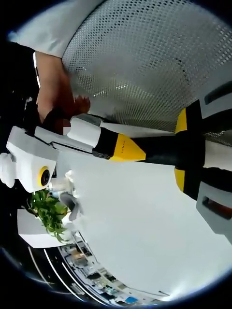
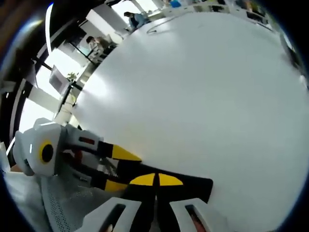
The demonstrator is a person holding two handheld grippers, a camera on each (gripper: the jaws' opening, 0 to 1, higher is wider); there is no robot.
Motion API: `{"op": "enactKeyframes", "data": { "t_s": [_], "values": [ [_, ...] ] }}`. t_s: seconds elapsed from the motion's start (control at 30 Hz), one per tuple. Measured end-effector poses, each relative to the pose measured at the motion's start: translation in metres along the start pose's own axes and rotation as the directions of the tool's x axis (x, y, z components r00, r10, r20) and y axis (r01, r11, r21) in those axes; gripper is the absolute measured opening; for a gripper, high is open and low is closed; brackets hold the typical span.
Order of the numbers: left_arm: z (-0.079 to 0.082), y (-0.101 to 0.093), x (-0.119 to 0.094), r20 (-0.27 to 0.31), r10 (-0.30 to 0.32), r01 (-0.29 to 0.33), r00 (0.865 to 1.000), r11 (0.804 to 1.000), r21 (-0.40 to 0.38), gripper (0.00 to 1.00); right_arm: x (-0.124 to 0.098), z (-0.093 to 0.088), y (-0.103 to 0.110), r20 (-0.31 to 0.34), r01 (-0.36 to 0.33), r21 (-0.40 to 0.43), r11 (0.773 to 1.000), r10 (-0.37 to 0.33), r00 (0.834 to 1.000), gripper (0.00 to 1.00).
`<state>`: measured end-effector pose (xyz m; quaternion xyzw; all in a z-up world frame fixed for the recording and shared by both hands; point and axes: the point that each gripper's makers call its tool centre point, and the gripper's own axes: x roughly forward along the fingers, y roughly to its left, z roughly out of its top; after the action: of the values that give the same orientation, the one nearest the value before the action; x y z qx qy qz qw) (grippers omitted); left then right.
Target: Press the specified remote control buttons in sequence, fully releasing each button before pressing the next.
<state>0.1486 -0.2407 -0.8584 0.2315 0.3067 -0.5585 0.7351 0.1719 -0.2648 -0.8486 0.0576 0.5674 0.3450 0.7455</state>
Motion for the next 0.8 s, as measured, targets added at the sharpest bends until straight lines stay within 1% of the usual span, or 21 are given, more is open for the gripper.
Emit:
{"op": "enactKeyframes", "data": {
  "t_s": [0.13,0.37,0.57,0.8],
  "values": [
    [0.0,0.0,0.0001,0.001,-0.001,0.001,1.0,1.0,-0.003,0.24,0.0021,0.0003,-0.0002,-0.001,0.017,-0.021,1.0,-0.017,1.0,0.0],
    [-0.0003,-0.0003,-0.0003,0.003,-0.001,0.001,1.0,1.0,-0.006,0.24,0.0026,0.0007,-0.0015,0.009,0.013,0.012,1.0,-0.013,1.0,0.0],
    [-0.0003,0.0002,-0.0003,0.007,-0.004,0.004,1.0,1.0,-0.012,0.24,0.0041,0.0015,-0.0009,0.014,0.028,-0.009,1.0,-0.028,1.0,0.0],
    [-0.0006,0.0005,-0.0003,0.01,-0.005,0.005,1.0,1.0,-0.017,0.24,0.0039,0.002,-0.0018,0.019,0.01,0.012,1.0,-0.011,1.0,0.0]
  ]
}}
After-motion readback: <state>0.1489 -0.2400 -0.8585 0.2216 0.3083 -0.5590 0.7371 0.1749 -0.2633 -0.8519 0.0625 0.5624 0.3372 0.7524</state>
